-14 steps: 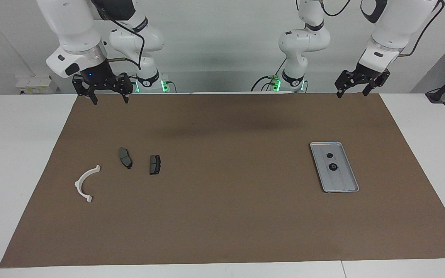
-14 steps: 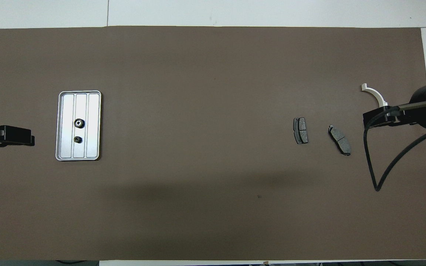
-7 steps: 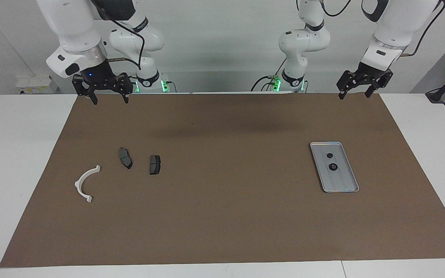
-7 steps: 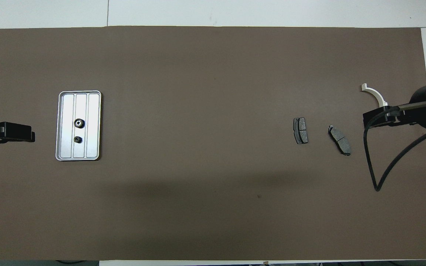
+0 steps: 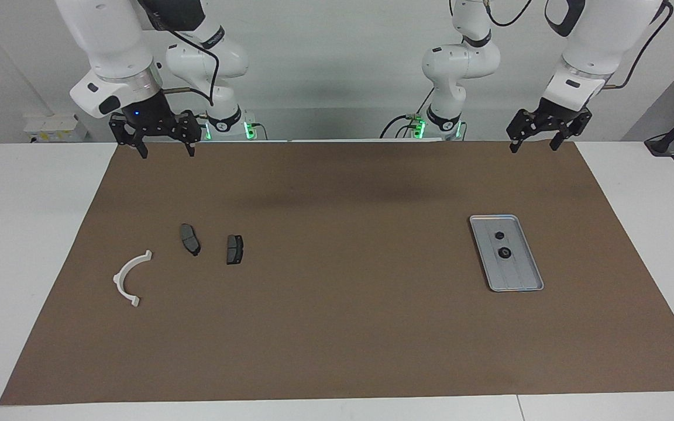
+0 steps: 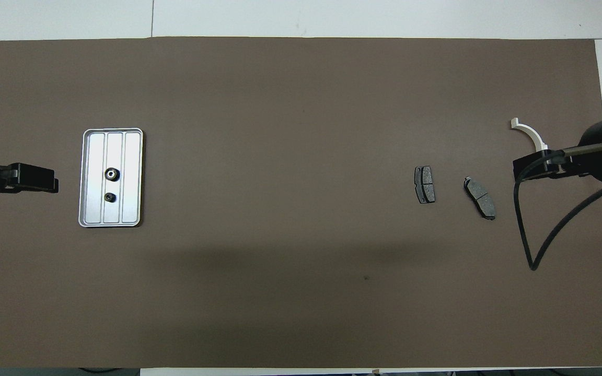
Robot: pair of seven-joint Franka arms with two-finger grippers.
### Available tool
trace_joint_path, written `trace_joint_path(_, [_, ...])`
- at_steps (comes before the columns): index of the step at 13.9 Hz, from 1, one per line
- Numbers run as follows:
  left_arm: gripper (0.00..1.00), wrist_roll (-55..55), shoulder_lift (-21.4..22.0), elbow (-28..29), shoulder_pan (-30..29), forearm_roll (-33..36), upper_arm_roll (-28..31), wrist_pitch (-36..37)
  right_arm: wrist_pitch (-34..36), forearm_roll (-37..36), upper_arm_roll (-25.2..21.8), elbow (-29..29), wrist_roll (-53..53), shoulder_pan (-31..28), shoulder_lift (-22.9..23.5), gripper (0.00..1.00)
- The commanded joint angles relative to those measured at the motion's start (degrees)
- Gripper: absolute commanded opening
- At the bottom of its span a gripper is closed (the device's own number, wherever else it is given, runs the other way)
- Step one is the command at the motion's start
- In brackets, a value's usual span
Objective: Pick bearing gear from pile to tray
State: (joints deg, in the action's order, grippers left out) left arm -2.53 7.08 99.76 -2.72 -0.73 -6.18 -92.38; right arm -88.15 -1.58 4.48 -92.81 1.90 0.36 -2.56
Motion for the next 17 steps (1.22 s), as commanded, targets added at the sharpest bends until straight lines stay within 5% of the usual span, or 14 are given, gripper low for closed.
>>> trace_joint_path(1, [1.00,0.5,-5.7,-8.0,0.5,0.3,0.6,5.8,0.1,1.5,-0.2,-0.4,-1.5,-0.5,-0.7,1.00])
trace_joint_path(12, [1.00,0.6,-12.0,-14.2,-0.1,1.8,1.1,10.0,0.1,1.5,-0.3,-0.4,-1.5,-0.5,-0.7,1.00])
trace_joint_path(17, [1.00,2.0,-10.7,-10.6,-0.2,1.5,1.2,4.9,0.1,1.5,-0.3,-0.4,-1.5,-0.5,-0.7,1.00])
